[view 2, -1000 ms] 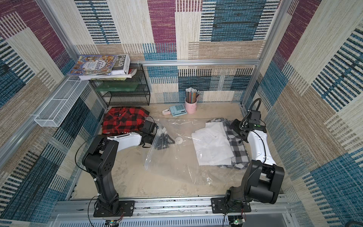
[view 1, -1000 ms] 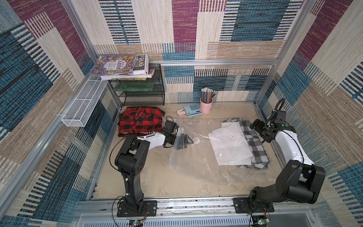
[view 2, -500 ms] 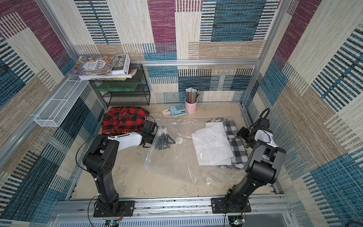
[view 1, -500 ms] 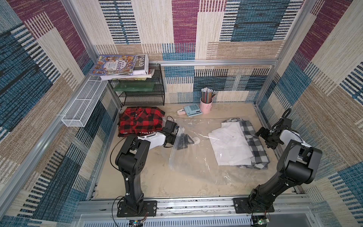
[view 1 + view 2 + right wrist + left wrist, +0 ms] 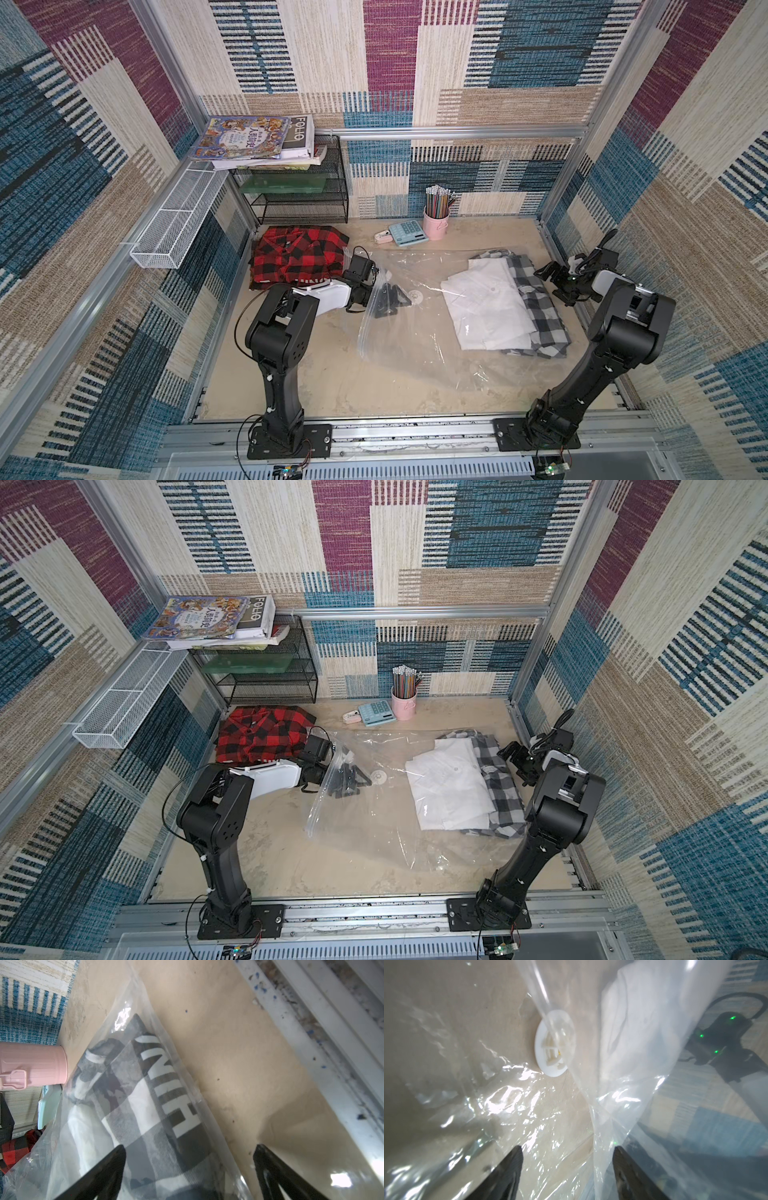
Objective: Take the shirt out of the vacuum bag
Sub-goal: Adjust the vacuum bag at the center of the board.
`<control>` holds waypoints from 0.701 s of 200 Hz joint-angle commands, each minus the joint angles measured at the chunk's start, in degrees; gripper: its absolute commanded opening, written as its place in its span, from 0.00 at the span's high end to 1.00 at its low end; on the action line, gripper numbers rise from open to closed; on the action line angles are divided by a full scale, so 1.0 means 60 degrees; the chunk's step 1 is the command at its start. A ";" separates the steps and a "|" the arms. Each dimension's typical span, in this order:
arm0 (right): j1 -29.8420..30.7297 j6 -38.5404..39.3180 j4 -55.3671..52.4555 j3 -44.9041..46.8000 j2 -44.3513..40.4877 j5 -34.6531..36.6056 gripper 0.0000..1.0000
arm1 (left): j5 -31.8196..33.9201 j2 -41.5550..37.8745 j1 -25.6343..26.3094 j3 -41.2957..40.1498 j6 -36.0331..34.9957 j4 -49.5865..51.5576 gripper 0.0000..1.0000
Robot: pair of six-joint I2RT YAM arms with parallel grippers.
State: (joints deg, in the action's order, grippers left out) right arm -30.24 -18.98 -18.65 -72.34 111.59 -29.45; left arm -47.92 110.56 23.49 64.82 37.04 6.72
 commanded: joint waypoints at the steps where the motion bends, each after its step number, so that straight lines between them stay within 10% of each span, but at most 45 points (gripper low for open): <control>1: 0.0041 0.0097 0.0082 -0.0315 0.0452 -0.0360 0.02 | -0.0180 0.0030 0.0012 0.0022 -0.0241 0.0121 0.30; 80: 0.0303 -0.0220 0.0601 -0.1196 0.1955 -0.1606 0.06 | -0.0216 0.0044 0.0011 0.0066 -0.0474 0.0504 0.31; 140: 0.0308 -0.0370 0.0658 -0.1418 0.2265 -0.1800 0.32 | -0.0201 0.0059 0.0011 0.0081 -0.0597 0.0671 0.31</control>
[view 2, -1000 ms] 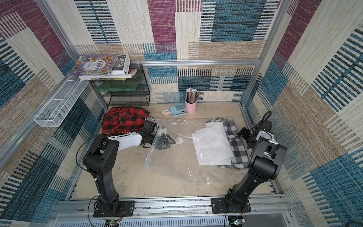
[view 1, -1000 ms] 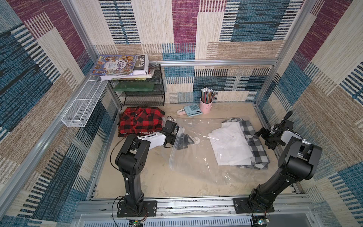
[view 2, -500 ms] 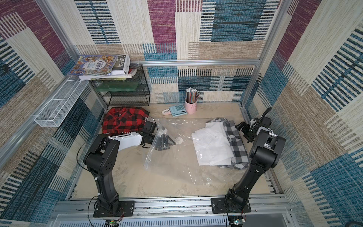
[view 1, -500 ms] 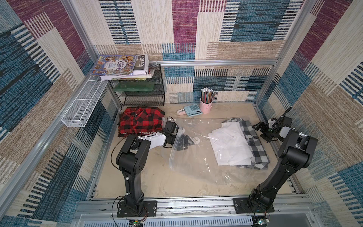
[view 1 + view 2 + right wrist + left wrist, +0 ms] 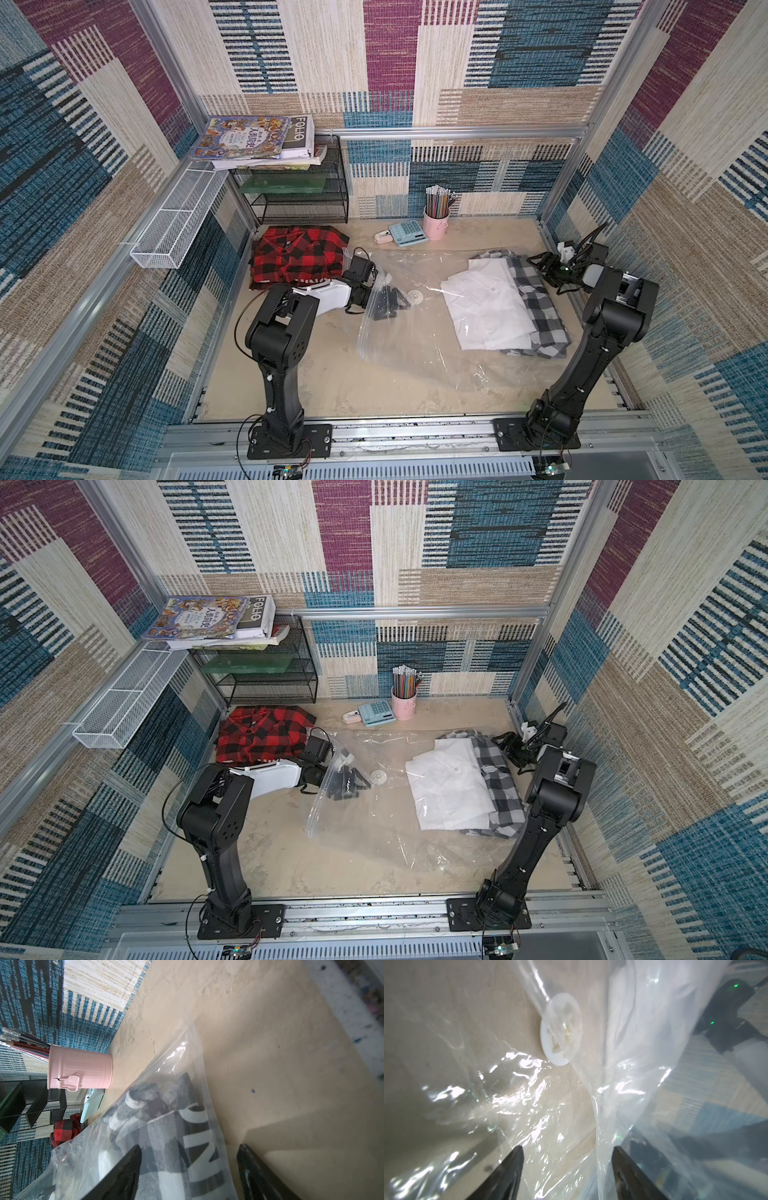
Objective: Take the shirt out of the vacuum bag
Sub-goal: Adjust the vacuum bag at the center of the board.
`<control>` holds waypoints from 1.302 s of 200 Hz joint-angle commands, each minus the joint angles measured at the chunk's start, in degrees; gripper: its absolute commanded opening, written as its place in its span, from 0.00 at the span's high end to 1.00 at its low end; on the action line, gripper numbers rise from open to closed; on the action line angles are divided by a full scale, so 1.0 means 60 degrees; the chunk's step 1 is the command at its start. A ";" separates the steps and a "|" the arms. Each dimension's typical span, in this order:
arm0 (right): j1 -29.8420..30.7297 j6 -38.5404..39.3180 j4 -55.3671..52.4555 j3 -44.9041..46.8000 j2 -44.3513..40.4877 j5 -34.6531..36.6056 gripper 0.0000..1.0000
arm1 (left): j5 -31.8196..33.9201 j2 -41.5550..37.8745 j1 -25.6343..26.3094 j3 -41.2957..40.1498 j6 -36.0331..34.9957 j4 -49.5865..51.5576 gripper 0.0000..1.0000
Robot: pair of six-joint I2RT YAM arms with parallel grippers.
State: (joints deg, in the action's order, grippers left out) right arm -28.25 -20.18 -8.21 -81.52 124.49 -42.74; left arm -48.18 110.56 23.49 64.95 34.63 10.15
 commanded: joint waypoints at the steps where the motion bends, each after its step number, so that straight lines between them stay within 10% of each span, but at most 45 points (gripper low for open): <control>1: -0.0038 -0.0168 -0.1081 0.0118 0.0106 0.0415 0.32 | -0.0158 0.0059 0.0011 0.0059 -0.0201 0.0104 0.31; 58: -0.0198 -0.0234 -0.0623 0.0398 -0.0152 -0.0211 0.57 | -0.0172 0.0103 0.0004 0.0015 -0.0350 0.0208 0.32; 217: -0.0639 -0.1378 0.1041 0.0715 -0.0193 -0.2138 0.56 | -0.0263 0.0227 0.0072 -0.0001 -0.0479 0.0330 0.33; 260: -0.0654 -0.1617 0.1320 0.0752 0.0127 -0.2381 0.75 | -0.0283 0.0257 0.0102 0.0000 -0.0477 0.0358 0.33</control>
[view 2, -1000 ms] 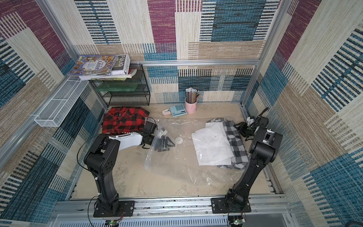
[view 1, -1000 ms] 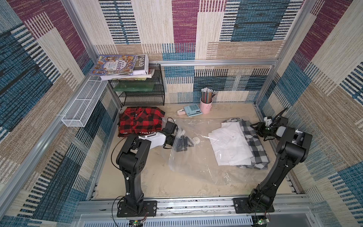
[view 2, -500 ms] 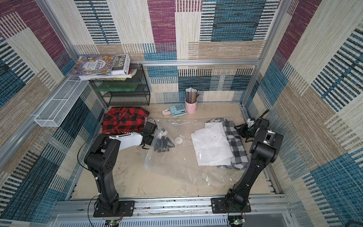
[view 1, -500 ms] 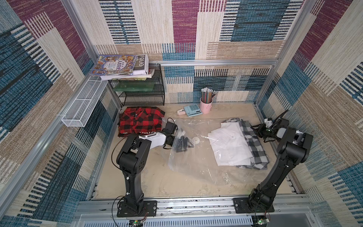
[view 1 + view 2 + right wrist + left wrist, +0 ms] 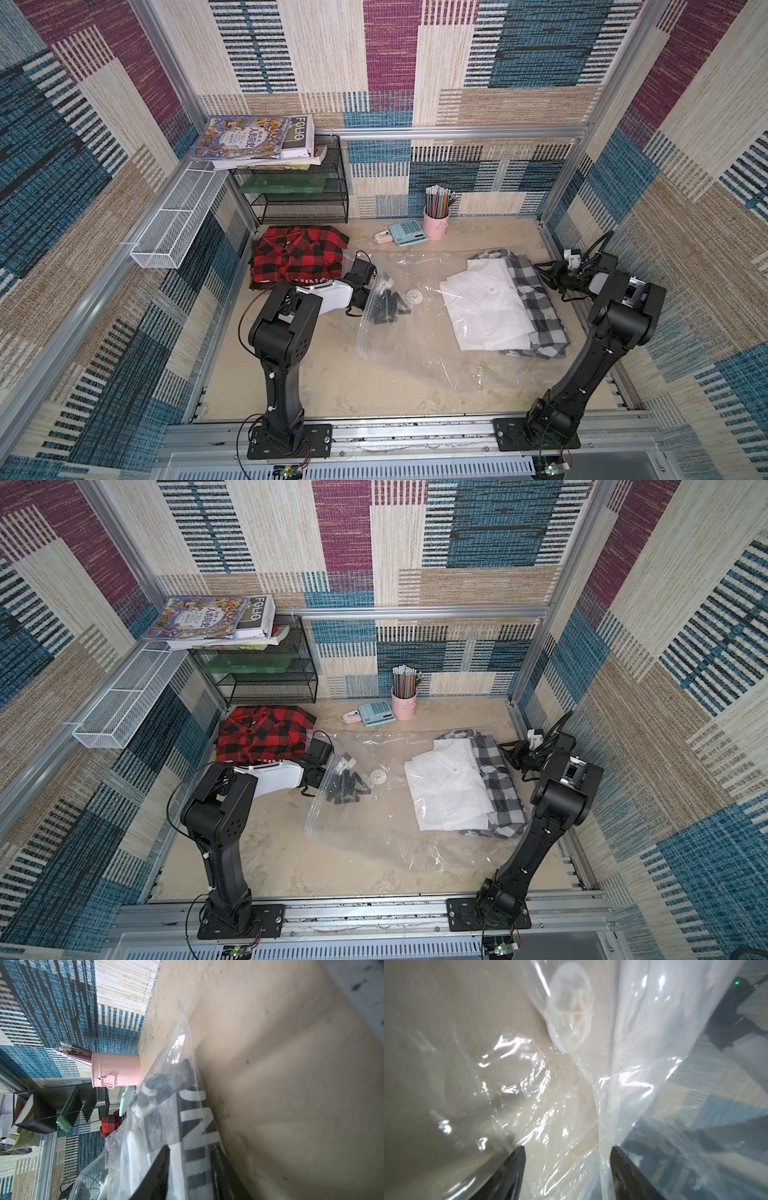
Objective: Take the shirt out of the vacuum bag
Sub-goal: Adjust the vacuum bag at the center of the board.
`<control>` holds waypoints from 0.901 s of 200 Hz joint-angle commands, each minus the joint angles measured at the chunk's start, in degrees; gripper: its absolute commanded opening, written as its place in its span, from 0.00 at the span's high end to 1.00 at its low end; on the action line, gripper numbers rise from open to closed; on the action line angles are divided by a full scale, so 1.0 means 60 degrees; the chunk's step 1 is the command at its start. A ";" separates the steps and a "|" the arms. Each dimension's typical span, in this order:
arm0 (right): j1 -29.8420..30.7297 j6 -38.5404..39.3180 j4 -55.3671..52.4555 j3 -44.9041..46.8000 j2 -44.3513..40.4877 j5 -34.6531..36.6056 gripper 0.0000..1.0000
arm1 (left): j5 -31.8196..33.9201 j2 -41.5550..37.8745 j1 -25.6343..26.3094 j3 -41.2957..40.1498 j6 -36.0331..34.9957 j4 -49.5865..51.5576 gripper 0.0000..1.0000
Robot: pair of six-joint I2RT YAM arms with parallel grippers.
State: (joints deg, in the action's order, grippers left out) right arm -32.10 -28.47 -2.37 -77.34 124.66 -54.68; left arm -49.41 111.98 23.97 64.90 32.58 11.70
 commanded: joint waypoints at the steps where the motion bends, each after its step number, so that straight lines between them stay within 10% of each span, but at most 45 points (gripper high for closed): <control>1: -0.0019 -0.0243 0.0357 0.0064 0.0097 -0.0393 0.75 | -0.0075 0.0024 0.0035 0.0008 -0.0131 0.0100 0.33; 71: -0.0004 -0.0221 0.0241 -0.0116 0.0074 -0.0451 0.96 | -0.0016 0.0050 0.0095 0.0096 -0.0186 0.0210 0.33; 180: 0.0376 0.0262 -0.1086 -0.0575 -0.1194 -0.0716 1.00 | -0.0343 -0.0053 0.0158 0.0112 -0.0062 -0.0217 0.31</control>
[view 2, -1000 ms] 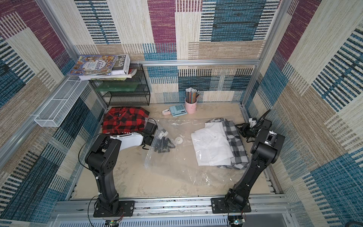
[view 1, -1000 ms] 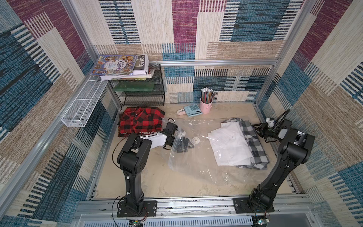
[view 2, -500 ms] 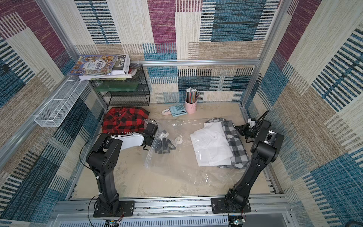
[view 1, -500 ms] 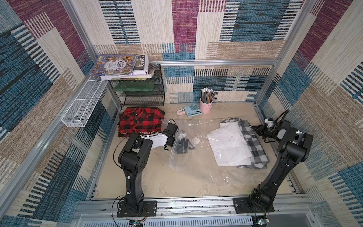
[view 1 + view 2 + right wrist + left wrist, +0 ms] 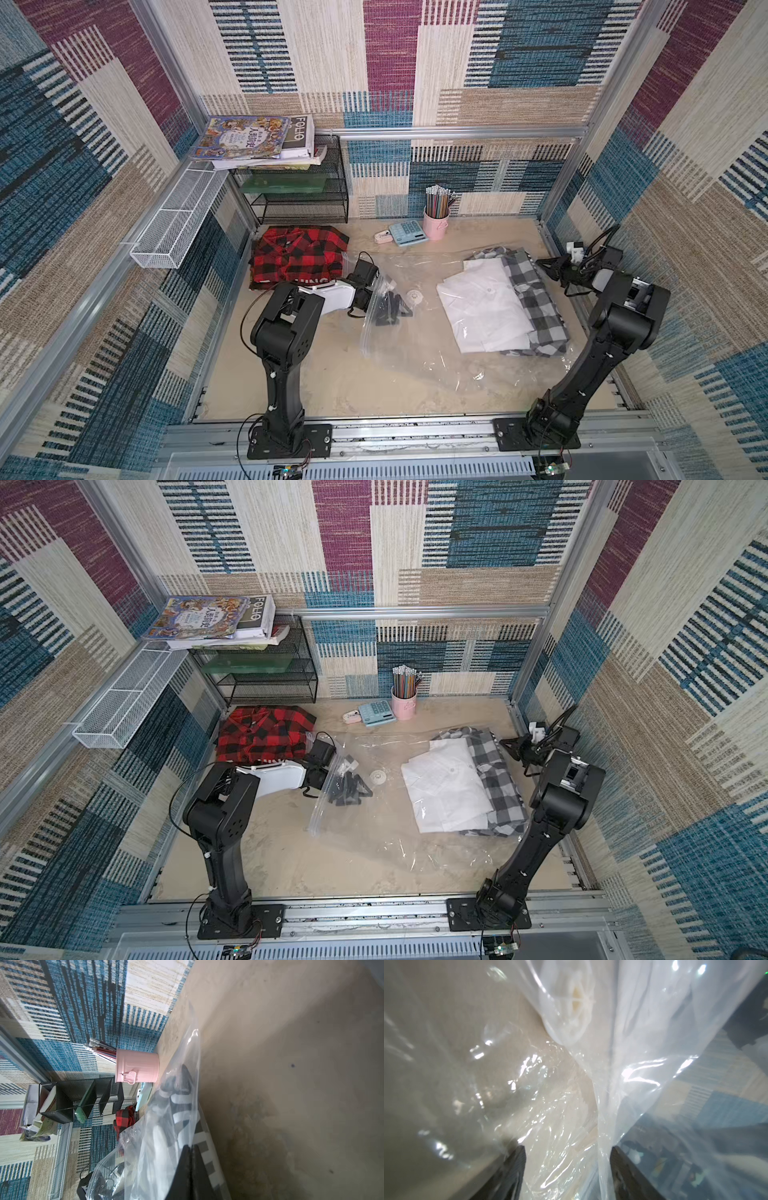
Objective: Take the shirt out of the vacuum bag
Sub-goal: Adjust the vacuum bag at the center of the board.
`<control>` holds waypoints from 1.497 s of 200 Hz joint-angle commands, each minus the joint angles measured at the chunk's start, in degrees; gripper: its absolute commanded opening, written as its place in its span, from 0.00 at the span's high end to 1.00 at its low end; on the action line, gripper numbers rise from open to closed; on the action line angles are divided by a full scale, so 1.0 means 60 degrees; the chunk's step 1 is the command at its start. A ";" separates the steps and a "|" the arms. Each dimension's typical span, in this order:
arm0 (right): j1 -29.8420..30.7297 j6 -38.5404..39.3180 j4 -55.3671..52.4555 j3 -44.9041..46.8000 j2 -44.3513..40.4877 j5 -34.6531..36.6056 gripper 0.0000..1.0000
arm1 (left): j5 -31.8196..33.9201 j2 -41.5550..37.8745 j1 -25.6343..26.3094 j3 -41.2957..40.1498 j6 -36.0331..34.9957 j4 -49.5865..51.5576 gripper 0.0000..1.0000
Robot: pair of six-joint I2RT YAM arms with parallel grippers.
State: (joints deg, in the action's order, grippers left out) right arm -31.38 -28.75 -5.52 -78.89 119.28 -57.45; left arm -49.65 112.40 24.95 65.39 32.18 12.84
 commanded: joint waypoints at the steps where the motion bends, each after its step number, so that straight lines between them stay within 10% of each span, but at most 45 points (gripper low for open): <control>1: 0.0274 0.0309 -0.0582 -0.0329 -0.0319 -0.0253 1.00 | -0.0321 -0.0126 -0.0002 0.0031 0.0015 -0.0424 0.31; 157: 0.3488 -0.0361 -0.5071 -0.2641 -0.2818 0.3814 1.00 | -0.0680 -0.0700 -0.0355 -0.0880 0.0482 -0.2623 0.29; 299: 0.4451 -0.0743 -0.6668 -0.4716 -0.3727 0.4256 1.00 | -0.0172 -0.1538 -0.1239 -0.2177 0.0437 -0.2838 0.24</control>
State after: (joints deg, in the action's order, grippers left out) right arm -4.80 -32.12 -44.40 -106.08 97.76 -31.68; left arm -51.70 104.36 17.85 52.93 34.54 -2.90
